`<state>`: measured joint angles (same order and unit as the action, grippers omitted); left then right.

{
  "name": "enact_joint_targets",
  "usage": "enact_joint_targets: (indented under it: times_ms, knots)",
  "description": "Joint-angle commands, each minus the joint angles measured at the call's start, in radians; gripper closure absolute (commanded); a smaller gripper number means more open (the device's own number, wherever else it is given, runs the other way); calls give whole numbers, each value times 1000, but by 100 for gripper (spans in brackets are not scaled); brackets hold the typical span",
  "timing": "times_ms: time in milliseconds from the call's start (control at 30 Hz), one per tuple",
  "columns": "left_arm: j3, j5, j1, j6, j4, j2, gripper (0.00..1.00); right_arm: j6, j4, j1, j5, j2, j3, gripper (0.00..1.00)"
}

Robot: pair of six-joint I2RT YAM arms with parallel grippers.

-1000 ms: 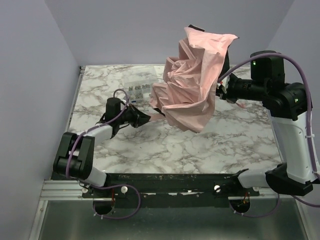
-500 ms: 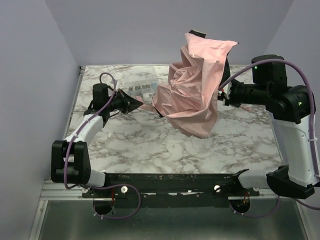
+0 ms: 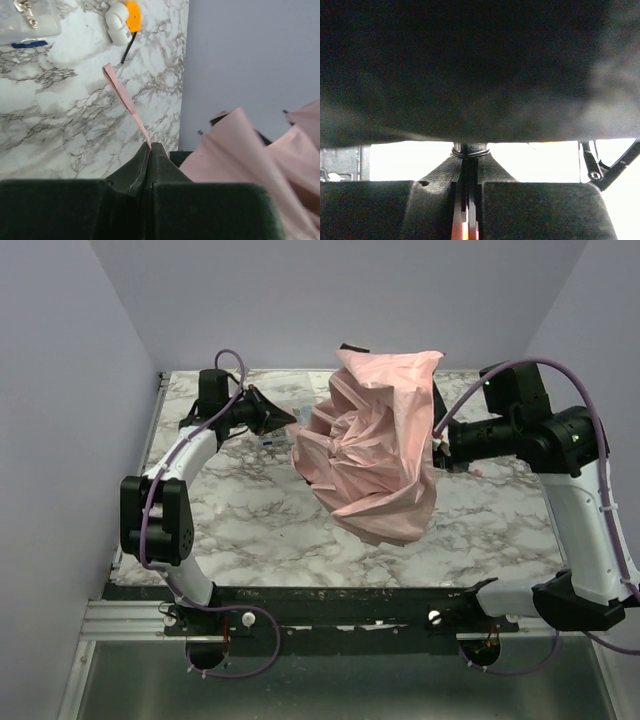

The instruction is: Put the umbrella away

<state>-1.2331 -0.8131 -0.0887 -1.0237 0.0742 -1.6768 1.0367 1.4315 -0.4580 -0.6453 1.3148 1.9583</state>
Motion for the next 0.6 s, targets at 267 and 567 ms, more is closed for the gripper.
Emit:
enact_joint_targets:
  times_ms: [267, 567]
  knots:
    - [-256, -61, -180, 62, 115, -163, 100, 57, -13, 2, -151, 70, -49, 100]
    - [-176, -29, -198, 58, 73, -92, 100, -38, -43, 205, -197, 120, 100, 100]
